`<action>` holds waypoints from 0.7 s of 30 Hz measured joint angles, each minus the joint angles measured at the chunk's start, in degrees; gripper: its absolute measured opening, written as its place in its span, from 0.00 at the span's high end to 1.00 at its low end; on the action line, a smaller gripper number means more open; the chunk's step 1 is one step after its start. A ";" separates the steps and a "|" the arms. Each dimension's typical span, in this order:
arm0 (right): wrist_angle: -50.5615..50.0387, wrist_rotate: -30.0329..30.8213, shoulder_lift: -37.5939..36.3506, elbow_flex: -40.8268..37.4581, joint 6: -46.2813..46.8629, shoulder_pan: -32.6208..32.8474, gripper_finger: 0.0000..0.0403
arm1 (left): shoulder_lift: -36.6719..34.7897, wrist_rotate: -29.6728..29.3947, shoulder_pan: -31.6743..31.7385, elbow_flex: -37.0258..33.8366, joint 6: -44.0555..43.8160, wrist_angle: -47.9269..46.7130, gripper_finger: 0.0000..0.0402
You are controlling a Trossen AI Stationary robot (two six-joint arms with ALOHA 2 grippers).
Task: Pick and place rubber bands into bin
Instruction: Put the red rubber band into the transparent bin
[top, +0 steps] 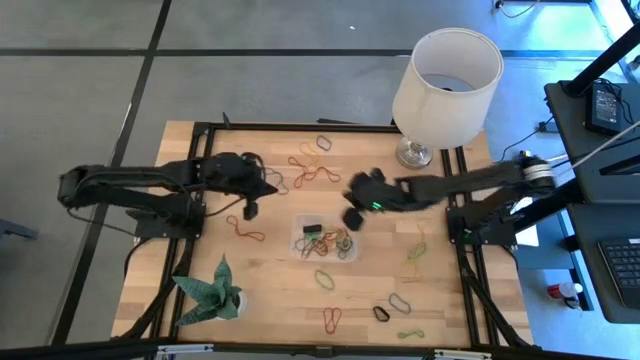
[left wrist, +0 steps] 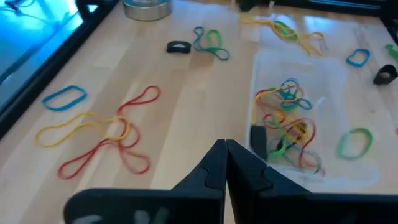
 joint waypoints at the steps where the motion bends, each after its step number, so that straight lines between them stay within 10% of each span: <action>1: -0.34 -0.02 2.71 2.42 -0.21 -1.51 1.00 | -1.25 0.79 1.20 -1.15 0.77 0.31 1.00; 21: -19.00 -10.03 39.85 38.88 10.24 -18.68 0.63 | -5.10 13.82 14.82 -5.46 11.89 0.17 1.00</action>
